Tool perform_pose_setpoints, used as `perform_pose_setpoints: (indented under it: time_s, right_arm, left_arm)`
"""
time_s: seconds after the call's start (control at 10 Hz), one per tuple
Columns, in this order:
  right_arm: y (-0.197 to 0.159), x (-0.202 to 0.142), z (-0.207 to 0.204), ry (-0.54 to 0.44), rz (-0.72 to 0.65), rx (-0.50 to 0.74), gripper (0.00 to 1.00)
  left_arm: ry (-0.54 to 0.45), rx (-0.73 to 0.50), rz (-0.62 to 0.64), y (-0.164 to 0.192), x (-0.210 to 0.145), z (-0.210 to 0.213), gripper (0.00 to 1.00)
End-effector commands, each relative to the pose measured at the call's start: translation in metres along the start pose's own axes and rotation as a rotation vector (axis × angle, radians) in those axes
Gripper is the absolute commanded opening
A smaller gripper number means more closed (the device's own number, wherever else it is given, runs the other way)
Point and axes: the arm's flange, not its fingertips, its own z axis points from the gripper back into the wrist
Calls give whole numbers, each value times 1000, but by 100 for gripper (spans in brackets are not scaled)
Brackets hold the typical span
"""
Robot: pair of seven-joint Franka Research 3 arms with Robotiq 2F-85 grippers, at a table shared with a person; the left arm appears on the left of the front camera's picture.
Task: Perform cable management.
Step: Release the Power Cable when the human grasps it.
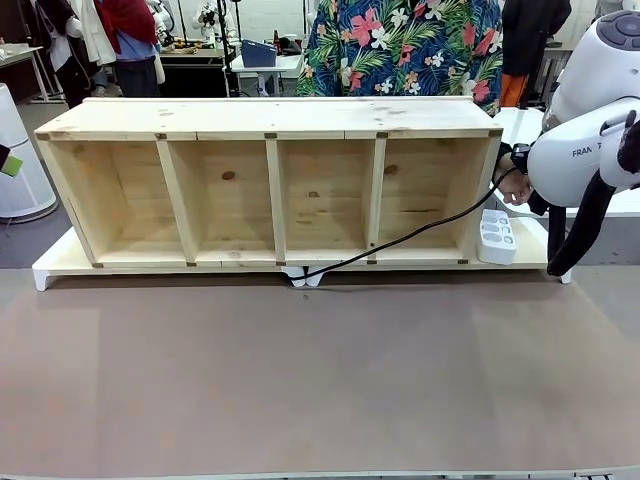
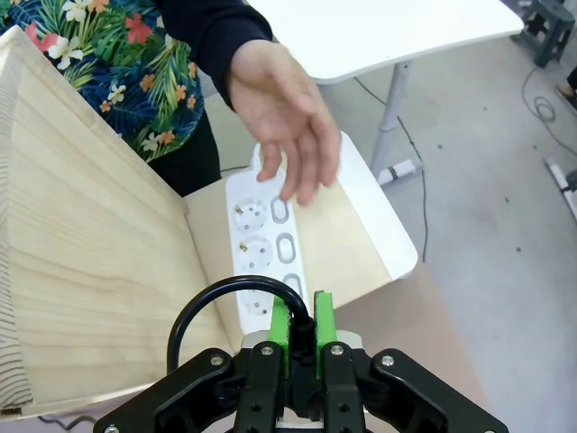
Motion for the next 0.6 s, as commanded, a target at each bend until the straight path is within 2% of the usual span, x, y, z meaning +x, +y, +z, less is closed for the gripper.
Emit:
perform_pose_setpoints:
  time_s: [0.0, 0.5]
  right_arm:
    - [1, 1, 0, -10, 7, -4, 14]
    - [1, 1, 0, -10, 7, -4, 14]
  left_arm:
    - [-7, 12, -1, 0, 2, -1, 100]
    - [-7, 12, -1, 0, 2, -1, 100]
